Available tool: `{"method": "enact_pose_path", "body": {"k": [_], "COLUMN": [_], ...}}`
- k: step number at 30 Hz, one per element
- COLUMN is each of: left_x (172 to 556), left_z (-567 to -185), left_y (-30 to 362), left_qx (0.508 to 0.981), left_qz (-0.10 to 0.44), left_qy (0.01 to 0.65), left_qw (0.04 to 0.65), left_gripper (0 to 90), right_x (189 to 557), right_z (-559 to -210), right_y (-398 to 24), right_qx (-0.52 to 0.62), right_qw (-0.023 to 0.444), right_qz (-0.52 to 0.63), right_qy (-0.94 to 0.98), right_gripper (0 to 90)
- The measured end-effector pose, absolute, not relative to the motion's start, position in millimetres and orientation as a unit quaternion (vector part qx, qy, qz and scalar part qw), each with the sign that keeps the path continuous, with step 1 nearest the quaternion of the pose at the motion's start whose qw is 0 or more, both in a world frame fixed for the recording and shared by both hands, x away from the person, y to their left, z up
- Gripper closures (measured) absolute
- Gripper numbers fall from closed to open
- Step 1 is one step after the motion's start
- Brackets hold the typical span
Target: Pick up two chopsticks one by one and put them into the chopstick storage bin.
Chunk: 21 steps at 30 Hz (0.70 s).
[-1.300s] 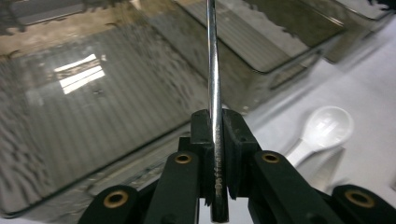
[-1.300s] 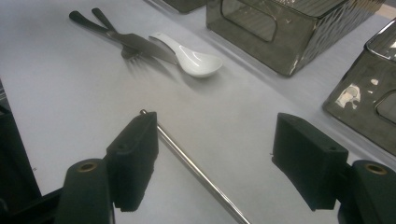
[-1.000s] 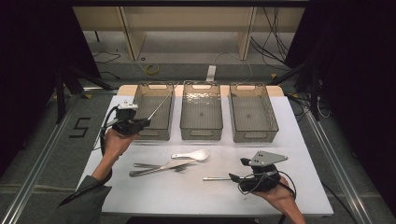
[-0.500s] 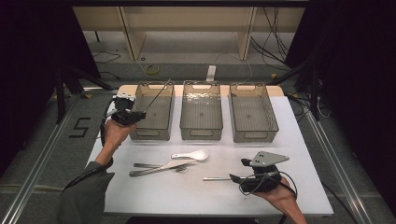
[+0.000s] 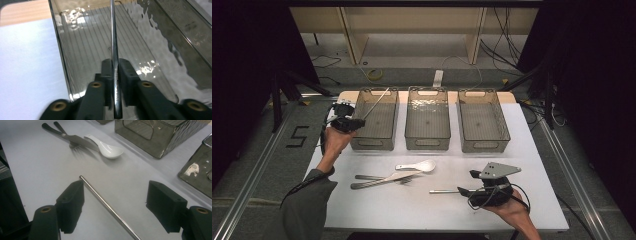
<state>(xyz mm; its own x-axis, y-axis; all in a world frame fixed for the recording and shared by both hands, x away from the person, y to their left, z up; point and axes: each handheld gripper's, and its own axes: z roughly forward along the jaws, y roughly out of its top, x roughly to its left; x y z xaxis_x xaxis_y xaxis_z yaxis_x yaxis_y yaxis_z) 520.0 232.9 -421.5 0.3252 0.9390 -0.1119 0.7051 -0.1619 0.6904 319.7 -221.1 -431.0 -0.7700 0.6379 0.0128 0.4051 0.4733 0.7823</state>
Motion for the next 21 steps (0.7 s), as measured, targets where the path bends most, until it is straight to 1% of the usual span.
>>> {"method": "enact_pose_path", "body": {"k": [1,4,7,10,12,14,16,21], "left_x": [520,515,509,499,489,478,465,437], "left_z": [-421,-417,-415,-409,-405,-403,-401,-401], "left_y": [233,234,231,230,228,223,218,204], "left_qx": [0.74,0.73,0.739,0.732,0.735,0.744,0.749,0.763], "left_qz": [0.175,0.163,0.15,0.129,0.114,0.108,0.111,0.115], "left_qy": [0.555,0.558,0.548,0.542,0.532,0.515,0.502,0.466], "left_qw": [0.336,0.359,0.362,0.393,0.405,0.412,0.419,0.433], "left_gripper": [60.0,53.1,43.9,36.6,32.2,29.5,26.7,20.0], "right_x": [320,320,321,322,324,327,330,341], "right_z": [-431,-430,-429,-428,-427,-426,-425,-424], "right_y": [-221,-223,-224,-224,-224,-226,-226,-222], "right_qx": [0.308,0.309,0.309,0.305,0.304,0.302,0.303,0.284], "right_qw": [0.142,0.143,0.143,0.142,0.141,0.128,0.122,0.111], "right_qz": [0.411,0.412,0.411,0.399,0.389,0.381,0.365,0.281], "right_qy": [0.847,0.845,0.846,0.853,0.858,0.864,0.872,0.91], "right_gripper": [31.2,31.2,31.2,31.1,31.2,31.2,31.2,32.6]}}
